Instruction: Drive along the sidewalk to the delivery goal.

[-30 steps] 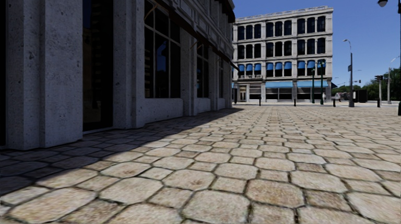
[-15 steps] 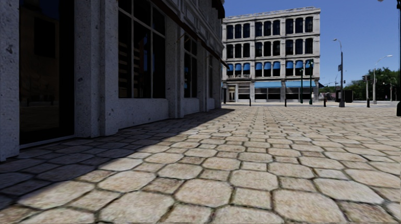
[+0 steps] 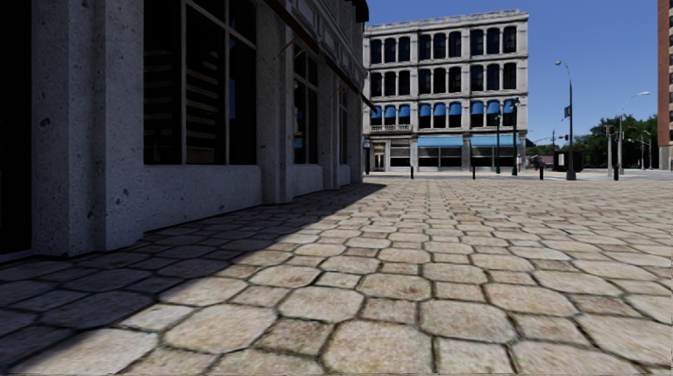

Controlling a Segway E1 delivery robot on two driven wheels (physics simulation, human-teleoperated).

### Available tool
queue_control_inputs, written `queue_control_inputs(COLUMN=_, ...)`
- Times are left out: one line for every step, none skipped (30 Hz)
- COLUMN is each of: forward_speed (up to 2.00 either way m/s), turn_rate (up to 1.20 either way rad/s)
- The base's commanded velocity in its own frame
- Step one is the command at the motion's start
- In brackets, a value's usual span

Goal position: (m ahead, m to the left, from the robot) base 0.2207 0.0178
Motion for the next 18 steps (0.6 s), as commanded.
queue_control_inputs(forward_speed=2.0, turn_rate=0.0)
queue_control_inputs(forward_speed=2.0, turn_rate=0.0)
queue_control_inputs(forward_speed=2.0, turn_rate=0.0)
queue_control_inputs(forward_speed=2.0, turn_rate=0.0)
queue_control_inputs(forward_speed=2.0, turn_rate=0.0)
queue_control_inputs(forward_speed=2.0, turn_rate=0.0)
queue_control_inputs(forward_speed=2.0, turn_rate=0.0)
queue_control_inputs(forward_speed=1.94, turn_rate=0.0)
queue_control_inputs(forward_speed=-0.01, turn_rate=0.0)
queue_control_inputs(forward_speed=-0.01, turn_rate=0.0)
queue_control_inputs(forward_speed=0.0, turn_rate=0.0)
queue_control_inputs(forward_speed=0.0, turn_rate=0.0)
queue_control_inputs(forward_speed=0.0, turn_rate=0.0)
queue_control_inputs(forward_speed=0.0, turn_rate=0.0)
queue_control_inputs(forward_speed=0.0, turn_rate=0.0)
queue_control_inputs(forward_speed=0.0, turn_rate=0.0)
queue_control_inputs(forward_speed=0.0, turn_rate=0.0)
queue_control_inputs(forward_speed=0.0, turn_rate=0.0)
